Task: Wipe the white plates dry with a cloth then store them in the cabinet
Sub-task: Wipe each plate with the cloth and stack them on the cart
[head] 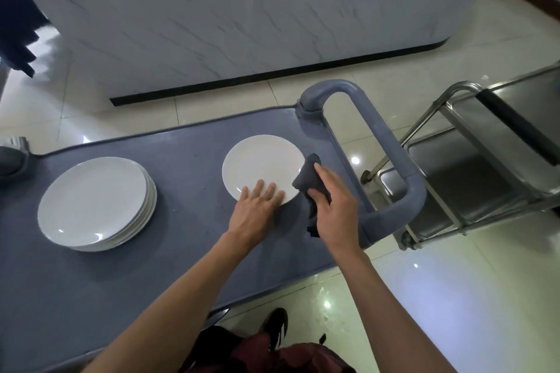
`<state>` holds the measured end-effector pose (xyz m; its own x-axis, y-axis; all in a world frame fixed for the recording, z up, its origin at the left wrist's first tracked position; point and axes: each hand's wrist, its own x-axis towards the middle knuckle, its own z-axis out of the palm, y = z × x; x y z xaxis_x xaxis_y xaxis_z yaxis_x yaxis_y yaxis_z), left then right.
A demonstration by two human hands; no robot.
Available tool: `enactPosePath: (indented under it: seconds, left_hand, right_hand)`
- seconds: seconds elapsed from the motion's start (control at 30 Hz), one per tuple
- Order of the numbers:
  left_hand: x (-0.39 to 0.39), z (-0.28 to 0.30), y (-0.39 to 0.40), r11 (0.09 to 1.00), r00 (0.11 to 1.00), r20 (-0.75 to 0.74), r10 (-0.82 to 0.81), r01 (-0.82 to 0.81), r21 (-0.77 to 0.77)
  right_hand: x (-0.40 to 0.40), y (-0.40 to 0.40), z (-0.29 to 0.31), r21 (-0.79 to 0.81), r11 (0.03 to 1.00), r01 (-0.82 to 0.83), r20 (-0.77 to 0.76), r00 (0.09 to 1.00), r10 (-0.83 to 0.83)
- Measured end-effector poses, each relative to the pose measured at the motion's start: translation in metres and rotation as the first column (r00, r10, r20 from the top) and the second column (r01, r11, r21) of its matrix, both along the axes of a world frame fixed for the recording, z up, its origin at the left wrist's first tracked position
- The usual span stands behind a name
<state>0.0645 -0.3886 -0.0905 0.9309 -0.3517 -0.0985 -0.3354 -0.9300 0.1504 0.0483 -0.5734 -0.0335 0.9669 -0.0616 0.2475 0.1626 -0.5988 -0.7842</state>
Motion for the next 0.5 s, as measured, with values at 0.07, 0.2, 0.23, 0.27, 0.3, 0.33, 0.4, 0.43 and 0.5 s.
enactPosePath:
  seconds: [0.07,0.2,0.23,0.27,0.3,0.33,0.4,0.43,0.5]
  left_hand:
    - [-0.001,-0.001,0.002,0.998,0.998,0.070,-0.010,0.014,-0.062]
    - [-0.005,0.015,0.016,0.989,0.992,0.100,0.081,-0.067,-0.131]
    - [-0.006,0.019,0.021,0.989,0.991,0.090,0.097,-0.085,-0.124]
    - [-0.006,0.020,0.028,0.987,0.990,0.088,0.112,-0.100,-0.126]
    - [-0.007,0.021,0.035,0.982,0.988,0.084,0.132,-0.119,-0.144]
    - [-0.008,0.021,0.043,0.974,0.985,0.074,0.155,-0.140,-0.175]
    - [-0.010,0.020,0.061,0.954,0.977,0.066,0.204,-0.183,-0.236]
    - [-0.013,0.019,0.071,0.948,0.972,0.068,0.223,-0.200,-0.247]
    - [-0.019,0.020,0.091,0.942,0.963,0.079,0.258,-0.233,-0.243]
  right_hand:
    - [0.001,0.004,0.000,0.010,1.000,0.001,-0.014,1.000,-0.001]
    - [0.005,0.012,0.000,0.001,1.000,-0.010,-0.010,1.000,0.010]
    - [0.005,0.015,0.001,0.001,1.000,-0.018,-0.009,1.000,0.018]
    - [0.005,0.018,0.003,0.008,1.000,-0.026,-0.007,1.000,0.026]
    - [0.005,0.021,0.004,0.019,0.999,-0.034,-0.005,0.999,0.034]
    - [0.004,0.026,0.006,0.033,0.999,-0.042,-0.003,0.999,0.042]
    - [0.003,0.037,0.009,0.049,0.997,-0.064,0.000,0.998,0.064]
    - [0.003,0.045,0.010,0.052,0.996,-0.074,0.002,0.997,0.074]
    - [0.004,0.065,0.011,0.063,0.994,-0.089,-0.001,0.996,0.089]
